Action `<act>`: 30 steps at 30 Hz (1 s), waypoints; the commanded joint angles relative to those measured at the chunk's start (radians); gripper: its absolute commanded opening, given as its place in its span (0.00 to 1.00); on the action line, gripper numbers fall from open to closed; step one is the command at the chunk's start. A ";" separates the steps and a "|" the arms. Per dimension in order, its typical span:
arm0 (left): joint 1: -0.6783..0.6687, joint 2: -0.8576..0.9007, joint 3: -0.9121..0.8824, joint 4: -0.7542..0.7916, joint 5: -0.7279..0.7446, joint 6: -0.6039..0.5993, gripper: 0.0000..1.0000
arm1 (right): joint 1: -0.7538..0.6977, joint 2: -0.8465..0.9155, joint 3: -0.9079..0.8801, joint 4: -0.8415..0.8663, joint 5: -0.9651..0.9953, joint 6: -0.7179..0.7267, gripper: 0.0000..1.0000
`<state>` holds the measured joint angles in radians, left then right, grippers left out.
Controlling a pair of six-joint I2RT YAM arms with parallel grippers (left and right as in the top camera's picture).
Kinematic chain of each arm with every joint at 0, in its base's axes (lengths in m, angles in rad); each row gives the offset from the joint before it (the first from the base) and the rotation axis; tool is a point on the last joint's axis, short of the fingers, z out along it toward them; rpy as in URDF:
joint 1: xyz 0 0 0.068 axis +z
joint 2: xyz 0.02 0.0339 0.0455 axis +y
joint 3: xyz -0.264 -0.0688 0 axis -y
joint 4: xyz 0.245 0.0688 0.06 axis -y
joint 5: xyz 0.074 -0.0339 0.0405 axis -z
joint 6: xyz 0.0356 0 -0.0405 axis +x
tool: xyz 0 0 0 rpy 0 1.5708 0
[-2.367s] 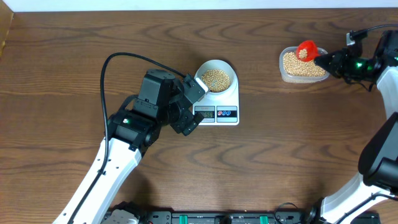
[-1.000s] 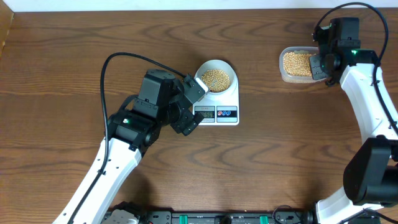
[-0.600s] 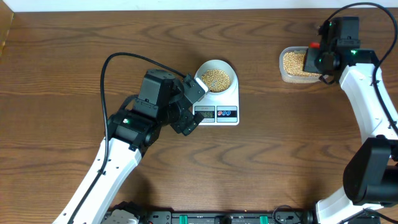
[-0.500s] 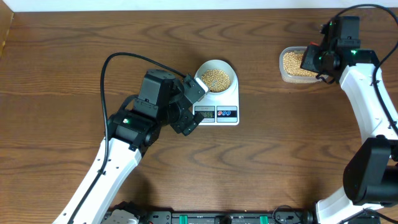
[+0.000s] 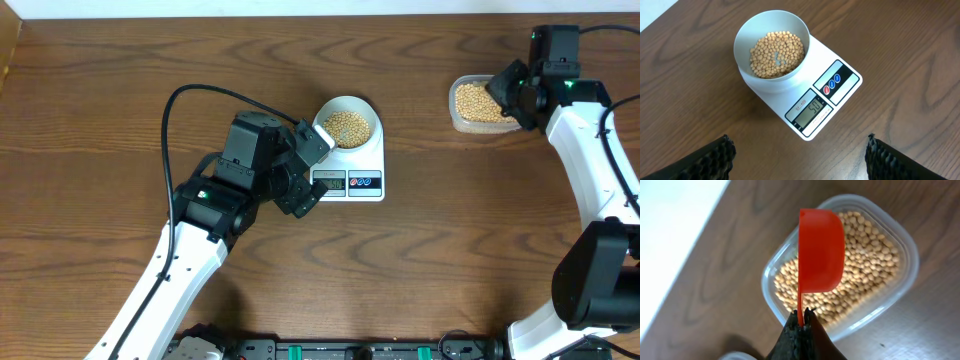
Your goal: Scoop item into bowl and weigh 50g on scale
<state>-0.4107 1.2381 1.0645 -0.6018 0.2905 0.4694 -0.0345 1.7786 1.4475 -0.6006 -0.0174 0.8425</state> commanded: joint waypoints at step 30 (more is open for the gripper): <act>0.002 -0.004 0.002 0.000 0.012 0.009 0.86 | 0.010 -0.019 -0.094 0.033 -0.019 0.046 0.98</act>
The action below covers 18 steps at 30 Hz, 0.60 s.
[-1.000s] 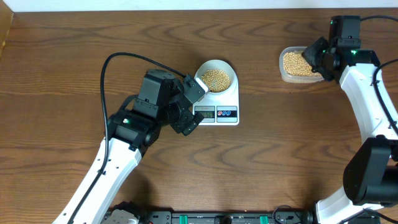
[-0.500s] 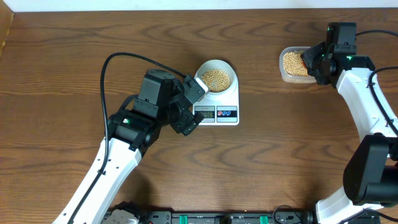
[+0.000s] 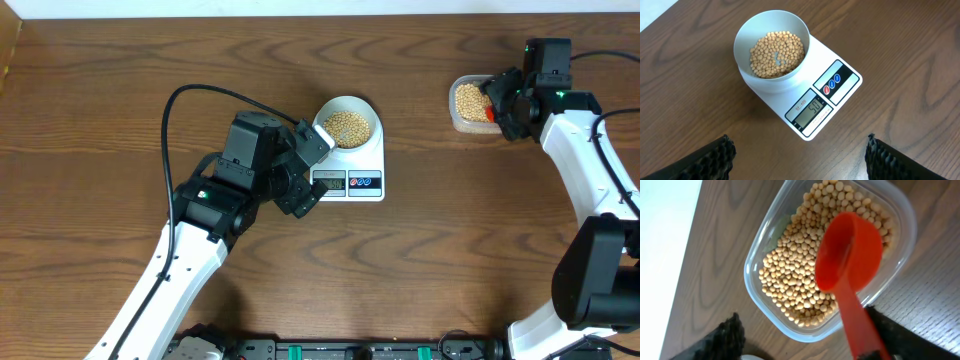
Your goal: Scoop item into bowl and weigh 50g on scale
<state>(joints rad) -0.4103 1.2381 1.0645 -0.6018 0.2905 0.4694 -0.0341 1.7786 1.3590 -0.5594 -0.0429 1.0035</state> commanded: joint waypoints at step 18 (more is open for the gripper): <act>0.001 -0.004 0.001 0.000 0.012 0.009 0.86 | 0.010 -0.019 -0.005 -0.257 0.054 -0.393 0.99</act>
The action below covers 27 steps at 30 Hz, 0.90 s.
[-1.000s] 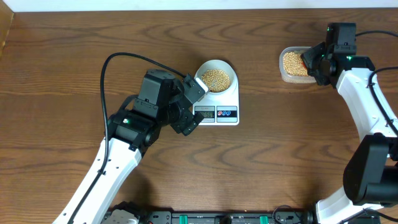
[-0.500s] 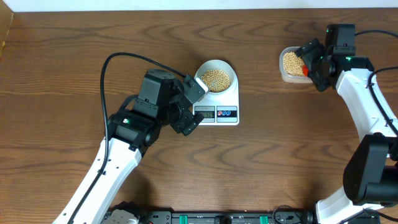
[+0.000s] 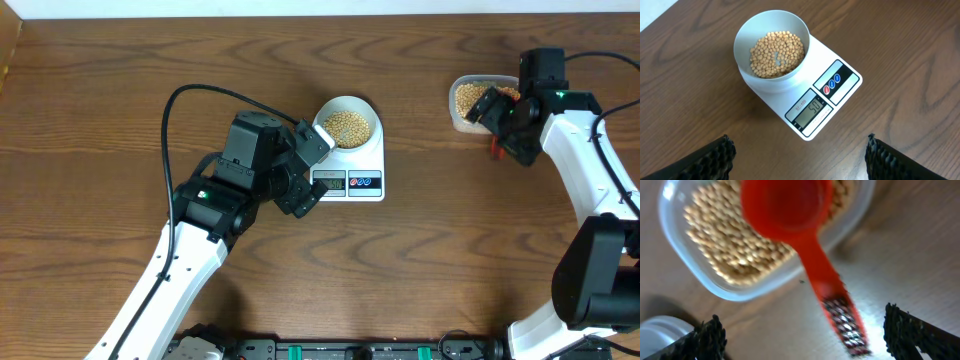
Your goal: Scoop item into bowl and weigh 50g on scale
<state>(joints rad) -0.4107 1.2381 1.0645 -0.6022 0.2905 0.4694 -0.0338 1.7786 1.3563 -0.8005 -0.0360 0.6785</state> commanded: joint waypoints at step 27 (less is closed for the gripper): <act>0.002 -0.003 0.000 0.000 0.012 0.009 0.86 | 0.009 -0.023 0.241 -0.210 0.056 -0.661 0.99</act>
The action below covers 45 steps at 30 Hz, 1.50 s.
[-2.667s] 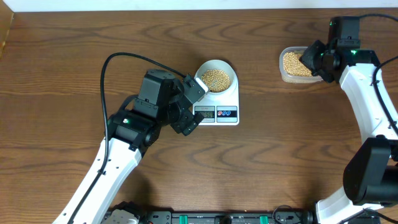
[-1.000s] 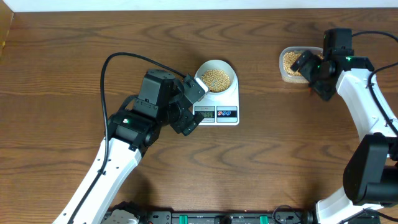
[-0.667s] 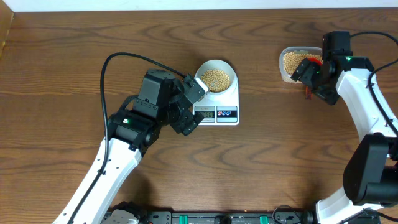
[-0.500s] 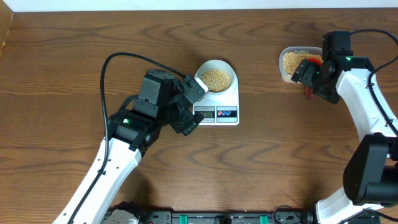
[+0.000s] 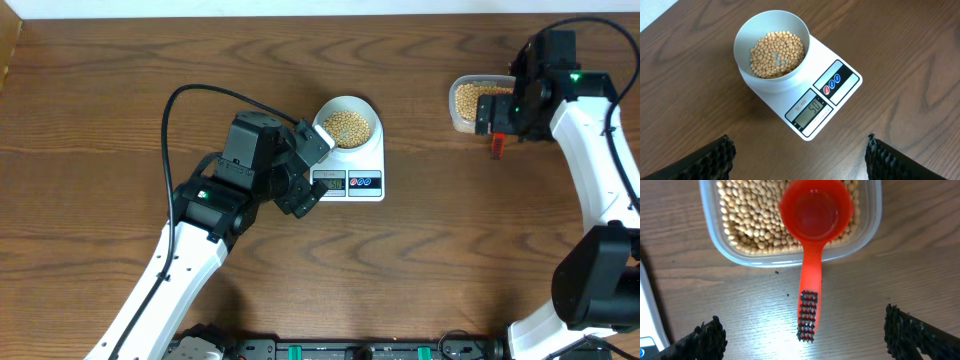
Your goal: Scoop item into bowl and weigh 50g on scale
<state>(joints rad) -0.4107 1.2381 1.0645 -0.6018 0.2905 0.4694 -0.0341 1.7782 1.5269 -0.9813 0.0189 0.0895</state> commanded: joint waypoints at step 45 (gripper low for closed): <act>0.002 -0.004 0.000 0.000 0.012 0.009 0.86 | 0.010 -0.022 0.113 -0.062 -0.003 -0.079 0.99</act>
<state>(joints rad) -0.4107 1.2381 1.0645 -0.6018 0.2905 0.4694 -0.0341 1.7771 1.6272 -1.0405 0.0185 0.0315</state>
